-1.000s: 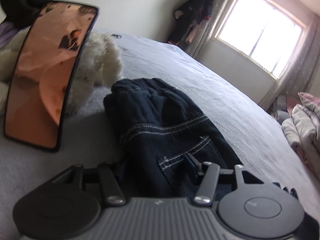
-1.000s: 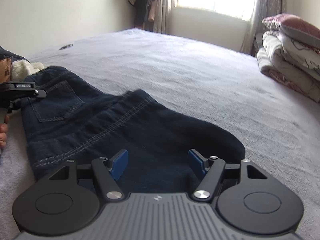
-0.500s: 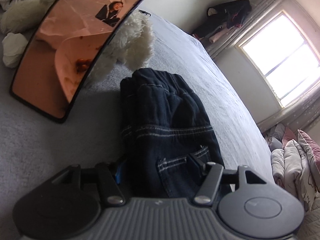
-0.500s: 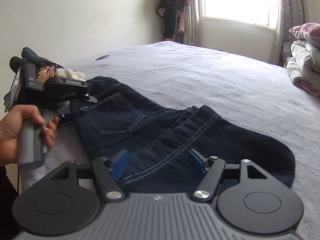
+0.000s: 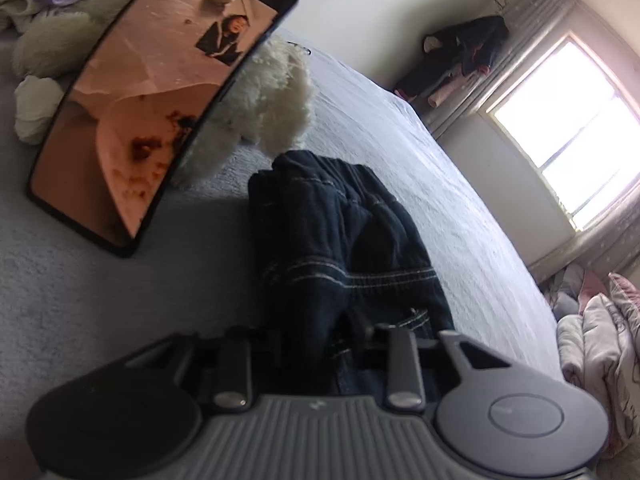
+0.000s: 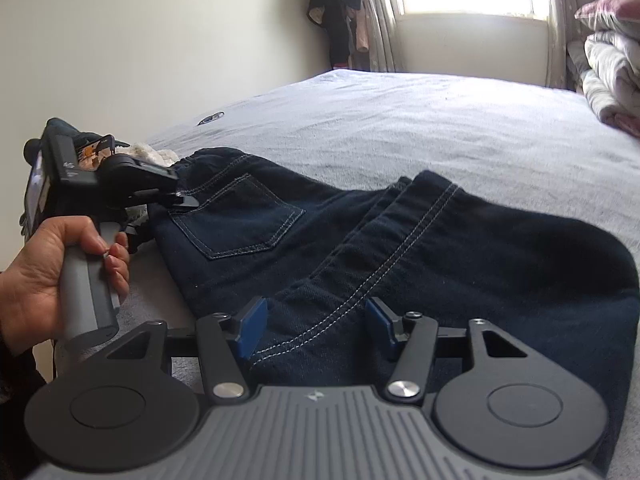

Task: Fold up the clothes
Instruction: 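Lift the waistband with the left gripper while the right gripper presses the jeans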

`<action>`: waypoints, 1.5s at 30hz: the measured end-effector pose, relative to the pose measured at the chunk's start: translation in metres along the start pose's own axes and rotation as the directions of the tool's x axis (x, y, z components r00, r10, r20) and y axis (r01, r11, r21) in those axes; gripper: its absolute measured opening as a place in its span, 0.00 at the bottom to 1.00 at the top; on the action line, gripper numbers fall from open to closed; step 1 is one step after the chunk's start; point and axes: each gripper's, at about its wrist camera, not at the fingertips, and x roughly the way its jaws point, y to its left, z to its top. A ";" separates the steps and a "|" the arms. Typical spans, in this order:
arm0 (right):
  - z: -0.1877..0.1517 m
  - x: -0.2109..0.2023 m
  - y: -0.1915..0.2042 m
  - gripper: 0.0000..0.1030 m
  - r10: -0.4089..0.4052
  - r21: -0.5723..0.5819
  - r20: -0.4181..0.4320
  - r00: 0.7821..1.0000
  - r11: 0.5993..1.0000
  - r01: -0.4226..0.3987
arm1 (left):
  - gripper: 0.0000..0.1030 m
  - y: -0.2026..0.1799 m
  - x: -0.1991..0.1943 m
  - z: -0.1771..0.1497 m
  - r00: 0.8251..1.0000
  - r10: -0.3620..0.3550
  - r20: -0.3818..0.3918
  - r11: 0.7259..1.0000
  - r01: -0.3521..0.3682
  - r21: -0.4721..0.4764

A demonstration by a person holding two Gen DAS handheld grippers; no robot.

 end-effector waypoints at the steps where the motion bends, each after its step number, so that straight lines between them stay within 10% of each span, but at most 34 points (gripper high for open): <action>1: 0.000 0.000 -0.001 0.57 0.003 0.007 -0.001 1.000 1.000 -0.003 | 0.18 0.000 -0.003 -0.001 1.000 -0.008 0.010 1.000 0.008 0.007; 10: 0.001 0.000 -0.004 0.57 0.014 0.023 -0.008 1.000 1.000 -0.013 | 0.14 -0.030 -0.045 -0.009 0.977 -0.154 0.148 0.980 0.132 0.151; 18: 0.011 -0.013 -0.019 0.57 0.033 0.101 0.026 0.999 0.994 -0.035 | 0.14 -0.068 -0.083 -0.032 0.912 -0.348 0.216 0.880 0.238 0.412; 34: 0.029 -0.055 -0.073 0.57 -0.052 0.317 0.141 0.989 0.948 0.004 | 0.14 -0.109 -0.116 -0.092 0.769 -0.640 -0.004 0.500 0.420 0.757; 45: 0.028 -0.064 -0.095 0.57 -0.057 0.419 0.167 0.984 0.908 -0.018 | 0.15 -0.107 -0.115 -0.158 0.723 -0.601 -0.341 0.115 0.500 0.858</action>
